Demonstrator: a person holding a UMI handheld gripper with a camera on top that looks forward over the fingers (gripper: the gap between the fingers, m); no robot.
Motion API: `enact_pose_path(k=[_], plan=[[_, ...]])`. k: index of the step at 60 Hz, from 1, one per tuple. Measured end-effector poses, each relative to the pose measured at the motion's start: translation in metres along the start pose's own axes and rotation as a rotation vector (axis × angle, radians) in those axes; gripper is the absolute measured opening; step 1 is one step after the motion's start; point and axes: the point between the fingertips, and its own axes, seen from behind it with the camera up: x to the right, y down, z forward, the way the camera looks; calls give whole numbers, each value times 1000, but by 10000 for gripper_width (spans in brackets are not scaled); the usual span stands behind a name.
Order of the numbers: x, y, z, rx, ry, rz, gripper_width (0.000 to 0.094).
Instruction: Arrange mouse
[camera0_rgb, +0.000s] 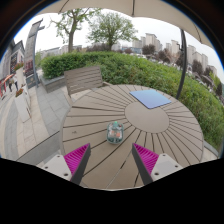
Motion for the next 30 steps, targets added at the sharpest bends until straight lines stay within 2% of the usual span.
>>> enact_pose_path(k=[16, 30], plan=[[1, -3, 76, -6, 14, 8, 854], [8, -13, 109, 0, 14, 7, 855]])
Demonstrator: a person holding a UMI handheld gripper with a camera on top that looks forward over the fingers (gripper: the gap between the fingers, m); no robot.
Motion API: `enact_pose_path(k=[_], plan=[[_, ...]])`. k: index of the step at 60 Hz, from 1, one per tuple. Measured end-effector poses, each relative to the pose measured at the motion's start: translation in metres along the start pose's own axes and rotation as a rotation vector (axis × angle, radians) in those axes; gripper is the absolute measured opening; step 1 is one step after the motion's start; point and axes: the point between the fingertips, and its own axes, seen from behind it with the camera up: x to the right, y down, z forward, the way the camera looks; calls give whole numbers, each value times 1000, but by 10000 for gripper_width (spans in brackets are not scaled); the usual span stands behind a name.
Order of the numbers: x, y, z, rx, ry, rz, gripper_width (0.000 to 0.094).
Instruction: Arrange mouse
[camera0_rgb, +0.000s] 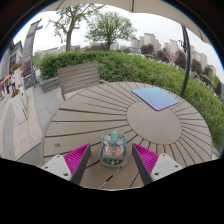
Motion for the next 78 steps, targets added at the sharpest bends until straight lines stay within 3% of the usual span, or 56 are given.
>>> enact_pose_path(k=[14, 16, 18, 21, 29, 35, 48, 58, 66, 78], plan=[[3, -5, 12, -12, 1, 42, 846], [2, -7, 13, -8, -2, 37, 732], [5, -8, 15, -4, 3, 32, 414], [7, -8, 15, -11, 10, 35, 392], [4, -12, 5, -44, -21, 36, 373], [9, -46, -28, -32, -53, 38, 373], [73, -220, -77, 163, -76, -66, 371], [160, -320, -12, 239, -37, -59, 370], [214, -327, 89, 159, -22, -8, 370], [255, -242, 227, -12, -32, 23, 372]])
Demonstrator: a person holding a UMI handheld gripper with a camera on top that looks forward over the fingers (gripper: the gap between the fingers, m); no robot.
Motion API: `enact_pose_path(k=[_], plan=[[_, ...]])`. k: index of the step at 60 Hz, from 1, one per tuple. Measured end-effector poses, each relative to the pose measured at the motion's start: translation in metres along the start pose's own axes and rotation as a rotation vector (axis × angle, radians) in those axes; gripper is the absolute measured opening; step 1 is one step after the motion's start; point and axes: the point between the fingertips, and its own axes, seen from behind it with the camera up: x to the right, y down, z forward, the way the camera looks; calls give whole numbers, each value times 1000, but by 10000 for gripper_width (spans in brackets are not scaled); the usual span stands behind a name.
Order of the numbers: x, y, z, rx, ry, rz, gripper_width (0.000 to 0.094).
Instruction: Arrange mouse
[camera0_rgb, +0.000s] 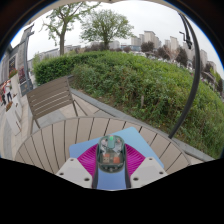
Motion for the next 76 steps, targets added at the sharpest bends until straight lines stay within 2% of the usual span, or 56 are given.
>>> enact_pose_path(k=[6, 13, 14, 17, 18, 20, 26, 31, 40, 49, 63, 70, 76], plan=[[7, 31, 31, -48, -25, 9, 400], [16, 51, 43, -81, -25, 1, 501], [13, 51, 40, -76, -34, 5, 543], [14, 52, 32, -84, -36, 27, 817], [17, 52, 28, -91, -26, 33, 872], [17, 49, 18, -89, -29, 35, 828], [14, 41, -36, -92, -37, 24, 849], [3, 50, -109, -112, -59, -7, 846], [-8, 97, -248, -166, -65, -96, 845], [-16, 149, -346, -210, -55, -131, 845], [-39, 160, -397, -133, -32, -180, 854], [-40, 158, -404, -81, 22, -175, 855], [-46, 156, -408, -88, 29, -163, 855]])
